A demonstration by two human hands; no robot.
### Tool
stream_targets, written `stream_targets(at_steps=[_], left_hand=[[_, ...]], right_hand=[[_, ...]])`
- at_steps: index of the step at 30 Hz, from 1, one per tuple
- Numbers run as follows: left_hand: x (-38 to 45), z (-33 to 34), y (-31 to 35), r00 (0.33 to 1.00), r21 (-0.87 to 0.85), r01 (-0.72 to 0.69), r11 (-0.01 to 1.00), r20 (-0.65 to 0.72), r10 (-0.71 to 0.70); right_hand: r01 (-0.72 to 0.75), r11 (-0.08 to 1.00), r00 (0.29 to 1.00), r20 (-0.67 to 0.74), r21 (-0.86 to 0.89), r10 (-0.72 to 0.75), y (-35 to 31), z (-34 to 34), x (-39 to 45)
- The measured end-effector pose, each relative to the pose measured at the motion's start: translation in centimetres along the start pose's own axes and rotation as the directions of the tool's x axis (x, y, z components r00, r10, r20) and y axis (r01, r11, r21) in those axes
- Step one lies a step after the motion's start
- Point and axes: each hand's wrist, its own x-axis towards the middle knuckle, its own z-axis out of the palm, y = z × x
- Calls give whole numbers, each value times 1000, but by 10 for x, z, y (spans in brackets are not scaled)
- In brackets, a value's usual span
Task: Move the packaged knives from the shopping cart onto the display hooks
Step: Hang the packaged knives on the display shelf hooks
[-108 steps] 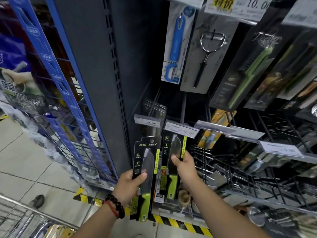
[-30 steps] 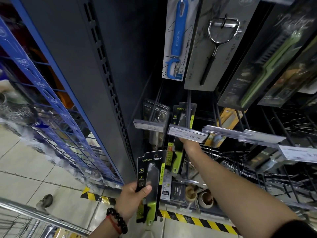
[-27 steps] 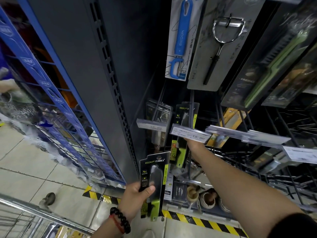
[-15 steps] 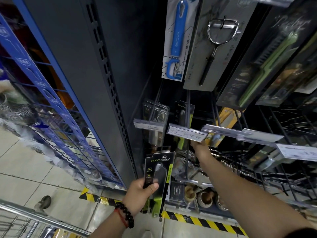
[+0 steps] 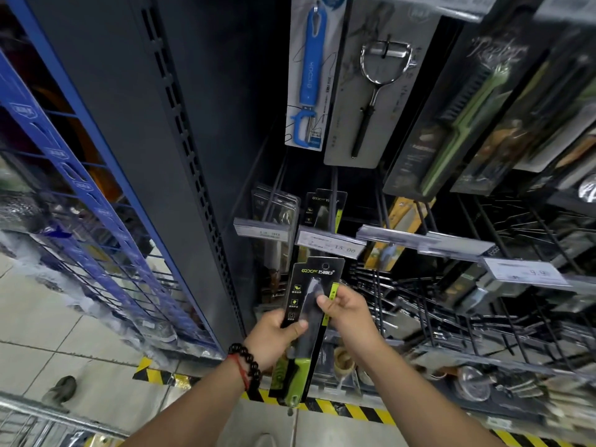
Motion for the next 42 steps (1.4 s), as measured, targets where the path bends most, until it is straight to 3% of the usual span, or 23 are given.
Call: stream_targets(at_steps=[2,4,6,8,10,13,16,19,24,37,42], left_hand=[[-7,-3,12,994,33,-85,996,-64,87],[-21,-12,30,930,151,-170,974,-301,209],[-39,-29,56,708,382,-309,871,-519,479],[-45,-50,74,465,596,-366,714,-548,696],[-38,-69,83,356,712,-325,623,-518,778],[-19,-94,88,354,807,-123,578,-508,785],[-3,-106,91,426,825,1,565,-511,746],[6,-115,85,455,832,2,556,-495,740],[13,-127,74,428,869,-50,493,-427,796],[16,-127,71,417,869,-41,492,-433,799],[16,-127,70,412,879,-25,477,-426,806]], right_hand=[[-2,1000,999,-48,-4,2,-1,1,4],[-19,1000,997,-81,-18,17,0,0,8],[-24,999,994,-104,-22,21,-1,-1,13],[-23,999,990,-140,-27,19,-3,-2,19],[-27,999,987,-161,-17,24,-8,1,24],[-34,999,983,-181,-28,29,-12,3,34],[-15,999,981,-195,-35,7,-15,2,40],[-10,1000,976,-217,-6,8,-22,1,42],[-35,999,975,-222,-23,29,-29,4,46],[-44,998,969,-241,49,54,-23,4,65],[-51,997,948,-311,52,65,-30,8,88]])
